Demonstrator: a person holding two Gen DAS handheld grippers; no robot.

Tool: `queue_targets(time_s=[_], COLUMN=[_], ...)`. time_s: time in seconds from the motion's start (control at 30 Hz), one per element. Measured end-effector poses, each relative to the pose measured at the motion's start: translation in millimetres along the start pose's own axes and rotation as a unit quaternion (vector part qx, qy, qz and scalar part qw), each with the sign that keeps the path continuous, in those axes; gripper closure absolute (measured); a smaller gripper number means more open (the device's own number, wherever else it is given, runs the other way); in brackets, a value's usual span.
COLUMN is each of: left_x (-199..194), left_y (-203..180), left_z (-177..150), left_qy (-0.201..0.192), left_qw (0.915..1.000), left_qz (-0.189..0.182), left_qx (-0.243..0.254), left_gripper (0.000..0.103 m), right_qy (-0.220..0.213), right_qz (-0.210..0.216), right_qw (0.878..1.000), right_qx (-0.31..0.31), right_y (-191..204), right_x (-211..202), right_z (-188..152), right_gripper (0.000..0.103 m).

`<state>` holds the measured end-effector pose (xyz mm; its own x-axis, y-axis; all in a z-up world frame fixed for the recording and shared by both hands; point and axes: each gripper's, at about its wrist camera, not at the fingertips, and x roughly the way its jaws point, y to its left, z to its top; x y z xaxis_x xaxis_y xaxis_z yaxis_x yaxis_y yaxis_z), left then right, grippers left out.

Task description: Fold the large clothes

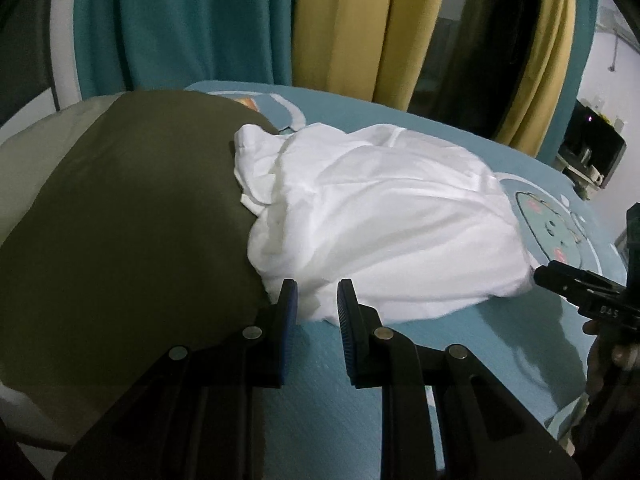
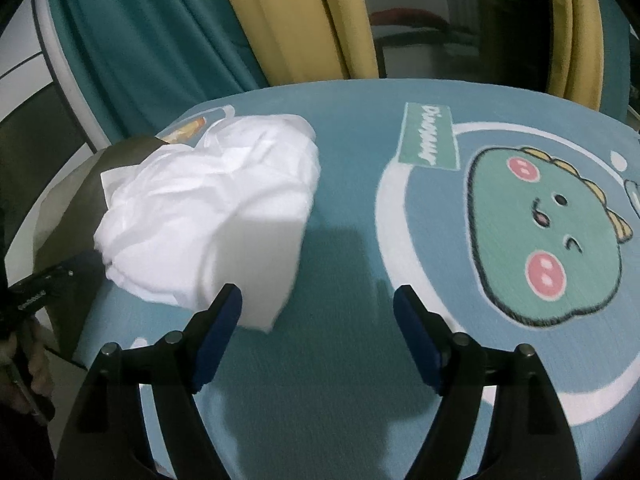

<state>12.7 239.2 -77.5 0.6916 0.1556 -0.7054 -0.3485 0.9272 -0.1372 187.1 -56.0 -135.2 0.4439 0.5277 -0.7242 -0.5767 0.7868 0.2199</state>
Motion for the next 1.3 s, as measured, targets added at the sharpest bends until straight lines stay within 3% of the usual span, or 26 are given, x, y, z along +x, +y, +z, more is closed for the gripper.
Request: queue_targets(time_s=[0.73,1.3], left_x=[-21.7,-36.5], left_y=[-85.4,-163.4], left_z=[-24.6,-23.2], left_qy=[-0.015,-0.035], left_qw=[0.998,0.9881], left_qz=[-0.042,-0.097], left_qx=[0.045,0.114], left_gripper=[0.081,0.08], right_qy=[-0.027,-0.057], right_qz=[-0.045,-0.102], right_qw=[0.997,0.988], right_qx=[0.057,0.103], right_y=[-70.7,-128.7], right_x=[-67.1,-126.1], right_z=[-45.6,-72.8], right_gripper=[0.025,0.022])
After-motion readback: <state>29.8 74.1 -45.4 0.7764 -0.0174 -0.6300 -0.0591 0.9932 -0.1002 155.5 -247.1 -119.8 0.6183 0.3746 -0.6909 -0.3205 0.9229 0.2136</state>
